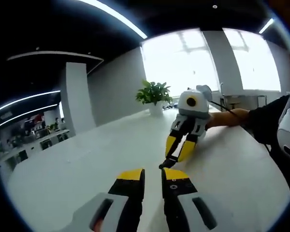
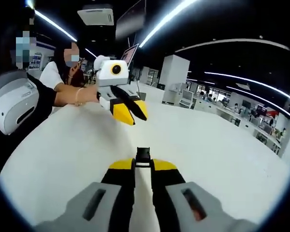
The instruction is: Snap the two parts of the plastic buckle together until the buckle closes and remains connected.
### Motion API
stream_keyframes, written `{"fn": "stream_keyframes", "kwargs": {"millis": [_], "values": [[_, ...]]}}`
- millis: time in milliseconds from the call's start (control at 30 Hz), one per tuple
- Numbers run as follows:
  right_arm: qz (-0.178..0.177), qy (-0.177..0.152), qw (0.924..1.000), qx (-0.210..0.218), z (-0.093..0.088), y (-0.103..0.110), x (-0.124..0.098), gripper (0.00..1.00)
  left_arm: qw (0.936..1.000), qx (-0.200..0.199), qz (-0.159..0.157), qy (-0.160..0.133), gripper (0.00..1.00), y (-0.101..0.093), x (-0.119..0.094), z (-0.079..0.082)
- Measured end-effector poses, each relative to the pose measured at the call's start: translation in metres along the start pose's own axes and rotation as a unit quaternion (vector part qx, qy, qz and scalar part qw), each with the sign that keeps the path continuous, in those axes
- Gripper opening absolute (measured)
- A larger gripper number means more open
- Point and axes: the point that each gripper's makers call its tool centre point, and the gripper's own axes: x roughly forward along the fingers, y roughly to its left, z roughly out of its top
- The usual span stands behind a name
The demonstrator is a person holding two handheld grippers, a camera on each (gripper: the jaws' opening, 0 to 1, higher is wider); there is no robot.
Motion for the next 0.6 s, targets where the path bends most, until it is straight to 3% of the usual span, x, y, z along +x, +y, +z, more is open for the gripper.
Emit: {"fn": "stream_keyframes", "kwargs": {"millis": [600], "values": [[-0.040, 0.030, 0.9987, -0.013, -0.001, -0.026, -0.001, 0.12, 0.9987, -0.021, 0.047, 0.002, 0.13, 0.022, -0.007, 0.000]]}}
